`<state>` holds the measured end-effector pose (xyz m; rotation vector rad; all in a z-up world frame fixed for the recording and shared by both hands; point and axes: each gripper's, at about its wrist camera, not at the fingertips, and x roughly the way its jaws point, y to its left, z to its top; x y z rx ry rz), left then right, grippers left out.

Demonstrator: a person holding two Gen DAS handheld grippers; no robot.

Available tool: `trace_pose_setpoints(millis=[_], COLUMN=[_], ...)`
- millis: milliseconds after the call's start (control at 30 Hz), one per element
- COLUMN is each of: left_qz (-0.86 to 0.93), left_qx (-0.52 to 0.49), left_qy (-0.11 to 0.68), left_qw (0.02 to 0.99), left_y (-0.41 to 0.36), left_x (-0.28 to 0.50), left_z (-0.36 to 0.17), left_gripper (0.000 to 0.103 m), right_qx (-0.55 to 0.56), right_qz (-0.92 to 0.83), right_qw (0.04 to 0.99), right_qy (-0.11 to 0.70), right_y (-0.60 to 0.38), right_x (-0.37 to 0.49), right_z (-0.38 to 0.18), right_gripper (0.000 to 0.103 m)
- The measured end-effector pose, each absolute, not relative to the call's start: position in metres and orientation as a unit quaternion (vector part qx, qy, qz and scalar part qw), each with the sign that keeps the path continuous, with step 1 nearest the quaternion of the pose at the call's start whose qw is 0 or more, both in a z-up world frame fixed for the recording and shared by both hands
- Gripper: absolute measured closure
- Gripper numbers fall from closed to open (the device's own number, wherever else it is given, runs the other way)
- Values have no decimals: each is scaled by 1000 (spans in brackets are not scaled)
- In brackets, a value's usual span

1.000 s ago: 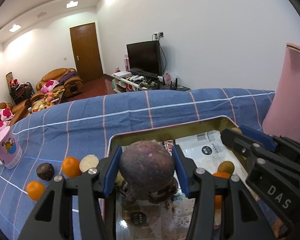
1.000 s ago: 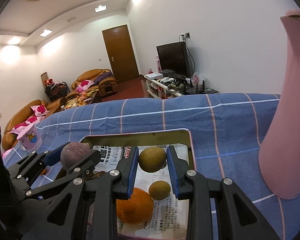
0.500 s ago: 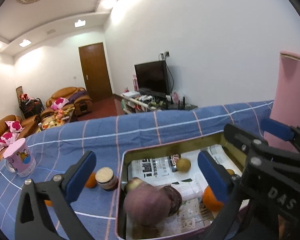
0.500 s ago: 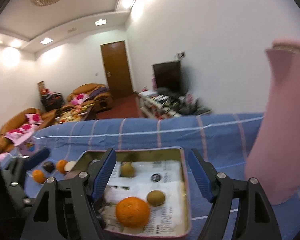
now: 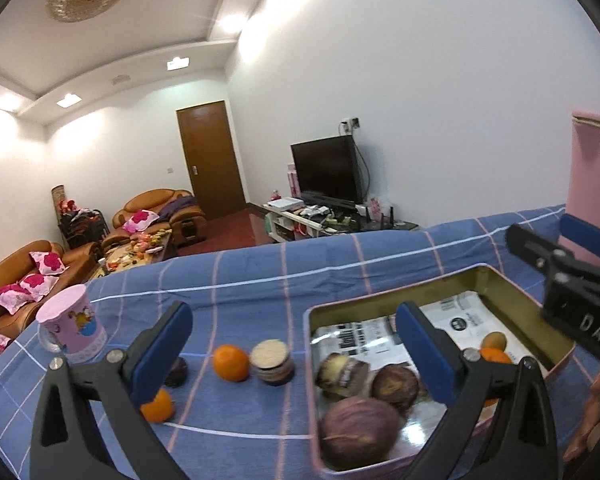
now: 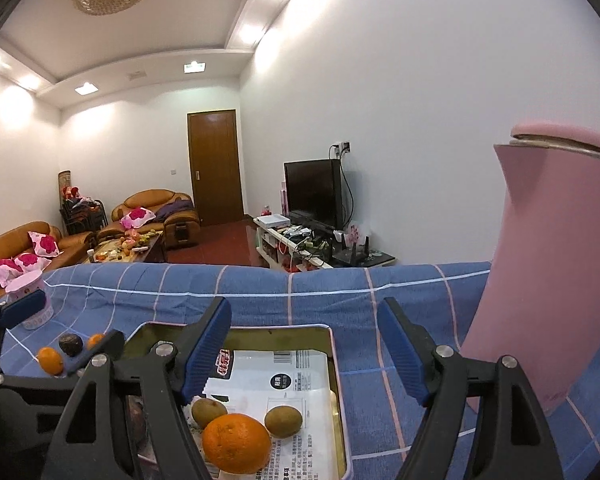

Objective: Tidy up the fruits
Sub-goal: 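Withdraw both open grippers from the tin toward the remaining fruits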

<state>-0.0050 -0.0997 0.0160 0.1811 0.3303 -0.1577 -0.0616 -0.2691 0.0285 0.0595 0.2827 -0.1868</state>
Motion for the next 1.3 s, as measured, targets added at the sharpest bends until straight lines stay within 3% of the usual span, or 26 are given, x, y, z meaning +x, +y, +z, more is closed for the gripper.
trace_pose_setpoints(millis=[800, 1300], left_qz=[-55, -46], left_qx=[57, 35], left_qy=[197, 229], left_qw=[977, 972], left_y=[-35, 22], left_x=[11, 28], left_z=[10, 4], left_gripper=[0, 0], right_qx=[37, 29], right_qz=[-151, -97], right_qw=[981, 985], right_qy=[116, 137], right_y=[-248, -168], right_x=[-86, -73], right_z=[33, 28], right_gripper=[26, 26])
